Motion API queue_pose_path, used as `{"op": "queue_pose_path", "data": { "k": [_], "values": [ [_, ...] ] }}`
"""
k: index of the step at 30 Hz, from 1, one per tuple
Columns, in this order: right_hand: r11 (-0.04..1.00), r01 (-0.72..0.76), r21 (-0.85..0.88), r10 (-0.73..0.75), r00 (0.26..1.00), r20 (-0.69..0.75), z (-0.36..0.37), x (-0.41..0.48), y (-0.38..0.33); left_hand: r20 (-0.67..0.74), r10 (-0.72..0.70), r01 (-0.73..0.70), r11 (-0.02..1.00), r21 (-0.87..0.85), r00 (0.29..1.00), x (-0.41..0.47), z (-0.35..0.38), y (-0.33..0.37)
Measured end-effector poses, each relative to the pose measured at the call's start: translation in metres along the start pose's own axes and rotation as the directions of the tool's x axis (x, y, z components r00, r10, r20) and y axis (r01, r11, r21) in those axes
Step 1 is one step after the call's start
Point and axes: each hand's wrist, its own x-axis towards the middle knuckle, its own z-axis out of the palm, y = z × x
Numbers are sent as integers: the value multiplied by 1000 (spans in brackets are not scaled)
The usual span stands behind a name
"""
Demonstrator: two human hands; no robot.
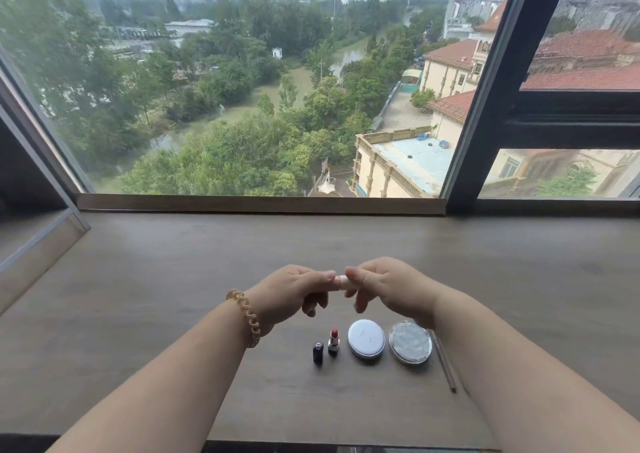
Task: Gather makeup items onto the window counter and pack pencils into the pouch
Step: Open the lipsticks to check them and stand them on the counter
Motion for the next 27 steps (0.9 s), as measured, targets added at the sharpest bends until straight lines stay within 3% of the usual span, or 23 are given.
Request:
{"op": "queue_pose_path", "data": {
  "k": [4,12,15,17,20,27],
  "values": [
    [998,63,-22,-64,998,-28,-2,0,-4,-1,-24,24,1000,-3,1000,3,-1,-2],
    [968,112,-223,-115,993,1,-9,1,-2,40,-42,42,999,12,998,3,-1,-12],
    [985,104,-136,-118,988,-103,-20,2,14,7,-58,59,994,-89,998,1,-9,-21],
    [996,80,31,-74,982,-172,-25,3,26,-49,-79,71,987,-145,996,4,-16,-29],
    [980,4,198,32,984,-177,-23,8,45,-100,-134,113,975,-192,986,9,-21,-38],
    [981,-122,151,148,974,-170,7,38,86,-126,-247,196,927,-320,961,27,-7,-76]
  ]
}}
